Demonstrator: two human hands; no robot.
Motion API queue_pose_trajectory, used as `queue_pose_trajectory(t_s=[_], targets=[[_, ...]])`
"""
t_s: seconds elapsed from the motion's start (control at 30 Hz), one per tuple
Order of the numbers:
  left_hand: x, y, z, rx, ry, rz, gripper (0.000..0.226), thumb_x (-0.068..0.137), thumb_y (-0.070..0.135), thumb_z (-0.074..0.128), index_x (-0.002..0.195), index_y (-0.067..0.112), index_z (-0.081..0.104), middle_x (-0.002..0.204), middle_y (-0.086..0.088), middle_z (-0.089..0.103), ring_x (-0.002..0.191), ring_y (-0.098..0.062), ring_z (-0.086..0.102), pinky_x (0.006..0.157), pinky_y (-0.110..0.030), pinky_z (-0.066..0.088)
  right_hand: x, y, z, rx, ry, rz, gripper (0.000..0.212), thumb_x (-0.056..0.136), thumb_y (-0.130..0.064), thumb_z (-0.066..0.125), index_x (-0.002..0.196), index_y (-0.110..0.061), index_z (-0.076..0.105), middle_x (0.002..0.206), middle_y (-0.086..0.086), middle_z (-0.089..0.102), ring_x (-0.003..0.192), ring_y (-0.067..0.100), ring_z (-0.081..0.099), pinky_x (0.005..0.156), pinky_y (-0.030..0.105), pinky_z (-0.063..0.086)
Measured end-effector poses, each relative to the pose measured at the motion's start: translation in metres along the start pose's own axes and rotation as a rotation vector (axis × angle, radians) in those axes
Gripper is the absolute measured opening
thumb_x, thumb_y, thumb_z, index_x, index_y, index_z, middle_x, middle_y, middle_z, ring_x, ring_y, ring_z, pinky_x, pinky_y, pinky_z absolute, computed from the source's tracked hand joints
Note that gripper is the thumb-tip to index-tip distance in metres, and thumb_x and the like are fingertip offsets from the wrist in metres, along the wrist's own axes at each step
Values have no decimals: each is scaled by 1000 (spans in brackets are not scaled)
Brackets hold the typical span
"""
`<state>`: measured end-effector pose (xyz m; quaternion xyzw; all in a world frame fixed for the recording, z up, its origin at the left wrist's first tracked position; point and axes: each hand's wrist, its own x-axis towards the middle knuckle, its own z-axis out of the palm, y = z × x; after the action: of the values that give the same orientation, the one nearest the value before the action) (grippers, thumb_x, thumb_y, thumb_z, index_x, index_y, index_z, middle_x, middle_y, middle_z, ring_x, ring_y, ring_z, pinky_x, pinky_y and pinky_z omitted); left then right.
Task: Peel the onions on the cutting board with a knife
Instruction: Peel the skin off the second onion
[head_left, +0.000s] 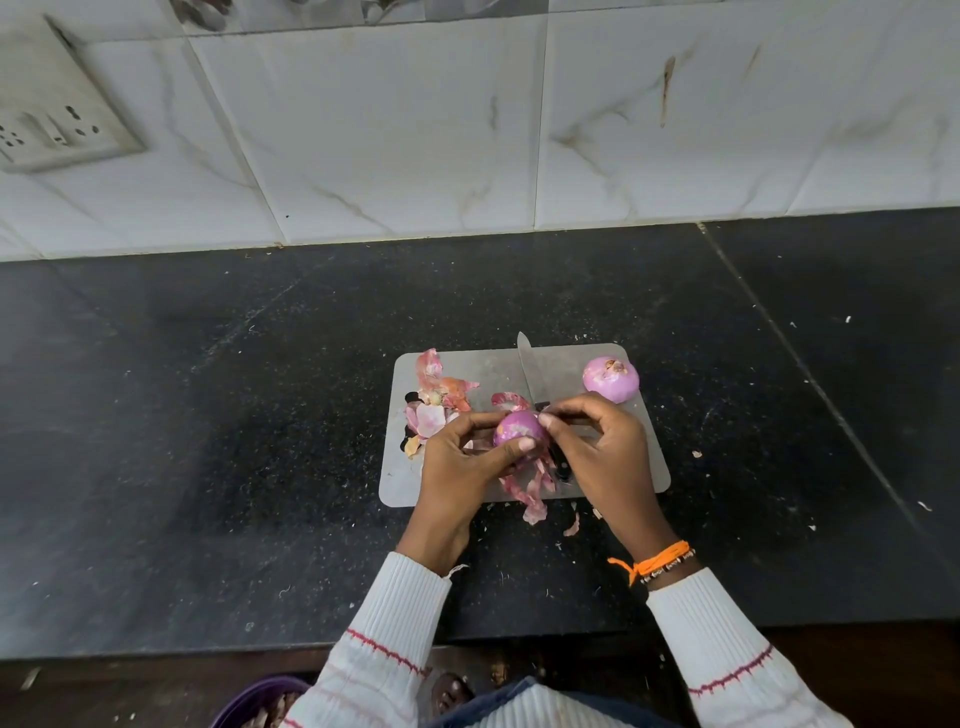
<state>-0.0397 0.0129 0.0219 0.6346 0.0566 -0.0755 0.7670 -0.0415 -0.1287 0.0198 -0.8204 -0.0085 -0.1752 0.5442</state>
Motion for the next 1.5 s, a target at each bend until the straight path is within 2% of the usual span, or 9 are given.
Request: queue_pose_trajectory(t_s=[0.2,0.3,0.43,0.53,0.63,0.73,0.87,1.13,1.5], targets=[[-1,0,-1,20,-41,11,34,70,2,74,102,12,66,99,-3,68,96,-21,64,82,-32,56,2,4,2,-113,50,-22,5,85,-4,62,89,-7,64,84,-3,61,77,-2,56,68,3,43],[-2,1,0,25,-64,10,34,74,-4,70,100,17,65,100,3,67,99,-17,62,88,-34,54,2,10,1,-144,55,10,5,86,-4,60,91,-5,63,86,1,61,76,-2,55,68,3,43],[-4,2,2,-26,-113,-3,33,78,-4,65,101,20,64,105,2,66,108,-24,60,92,-39,52,3,16,1,-208,51,39,5,87,-5,59,92,-5,62,87,0,58,74,4,53,63,5,42],[-3,4,2,-122,-126,-30,32,81,-6,61,107,14,63,107,0,66,105,-23,63,86,-33,56,3,23,-1,-256,49,50,3,85,-2,61,88,-4,62,86,3,58,75,11,54,61,6,39],[-1,7,2,-188,-114,-45,33,84,-6,58,115,6,58,105,-3,68,92,-18,69,79,-28,58,3,26,-4,-234,44,81,8,82,1,63,88,-4,64,87,6,63,73,6,55,65,4,42],[0,7,3,-222,-79,-67,32,84,-2,58,116,3,55,103,-9,68,87,-19,69,72,-25,58,3,19,-5,-145,35,113,18,82,7,57,92,-6,66,88,0,65,80,3,59,71,0,42],[1,5,5,-245,-40,-112,24,83,3,61,107,3,56,96,-12,68,82,-19,70,67,-22,58,3,3,-4,44,34,133,20,86,4,53,93,-10,67,87,-3,68,83,2,65,73,8,48],[-2,4,7,-177,-38,-80,30,78,3,66,106,0,56,90,-8,68,82,-19,69,69,-24,58,1,-9,-3,85,43,119,8,82,-13,68,89,-10,69,82,-2,71,77,3,67,68,16,54],[-5,4,11,-102,-10,-40,24,76,1,70,97,5,59,87,-3,66,82,-24,68,71,-26,58,1,-8,-3,47,8,182,14,78,-10,69,91,-12,69,83,-1,70,78,6,68,69,18,56]])
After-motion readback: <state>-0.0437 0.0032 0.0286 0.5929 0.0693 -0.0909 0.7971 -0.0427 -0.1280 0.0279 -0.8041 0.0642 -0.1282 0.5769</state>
